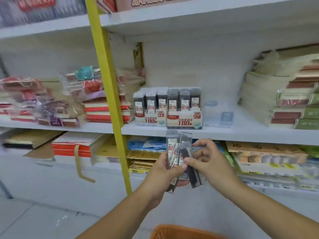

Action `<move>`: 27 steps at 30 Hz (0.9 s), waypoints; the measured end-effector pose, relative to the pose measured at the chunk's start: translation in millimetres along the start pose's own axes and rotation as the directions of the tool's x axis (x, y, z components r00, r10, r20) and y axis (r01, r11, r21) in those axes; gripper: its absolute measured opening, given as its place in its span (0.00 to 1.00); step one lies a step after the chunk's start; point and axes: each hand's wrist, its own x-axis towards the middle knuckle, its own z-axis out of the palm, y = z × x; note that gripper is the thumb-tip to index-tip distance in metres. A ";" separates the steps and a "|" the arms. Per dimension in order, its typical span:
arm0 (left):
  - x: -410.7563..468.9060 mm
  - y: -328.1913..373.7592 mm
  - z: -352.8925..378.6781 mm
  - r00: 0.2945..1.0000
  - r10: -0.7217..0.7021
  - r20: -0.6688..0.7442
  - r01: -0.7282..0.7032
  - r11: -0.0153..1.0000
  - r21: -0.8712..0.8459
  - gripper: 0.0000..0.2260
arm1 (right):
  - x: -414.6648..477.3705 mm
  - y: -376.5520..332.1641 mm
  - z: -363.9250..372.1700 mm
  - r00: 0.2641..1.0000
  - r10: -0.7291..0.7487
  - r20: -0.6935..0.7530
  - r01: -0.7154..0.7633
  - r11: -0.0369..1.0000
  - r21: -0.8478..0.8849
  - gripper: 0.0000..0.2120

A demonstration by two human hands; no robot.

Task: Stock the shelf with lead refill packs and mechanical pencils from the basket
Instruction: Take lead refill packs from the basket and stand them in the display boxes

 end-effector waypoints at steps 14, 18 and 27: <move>27.6 -8.7 5.0 0.987 0.085 -0.133 -0.093 0.994 -0.056 0.15 | 23.4 2.3 2.4 0.998 -0.047 0.031 0.046 0.998 0.037 0.10; 26.6 -7.2 5.0 0.980 0.104 -0.168 -0.111 0.993 -0.035 0.15 | 24.9 3.1 1.7 0.997 -0.057 0.054 0.055 0.998 0.035 0.10; 23.8 -6.4 7.8 0.977 0.101 -0.188 -0.113 0.992 -0.058 0.17 | 25.6 1.0 -3.6 0.999 -0.028 0.022 0.027 0.997 0.068 0.15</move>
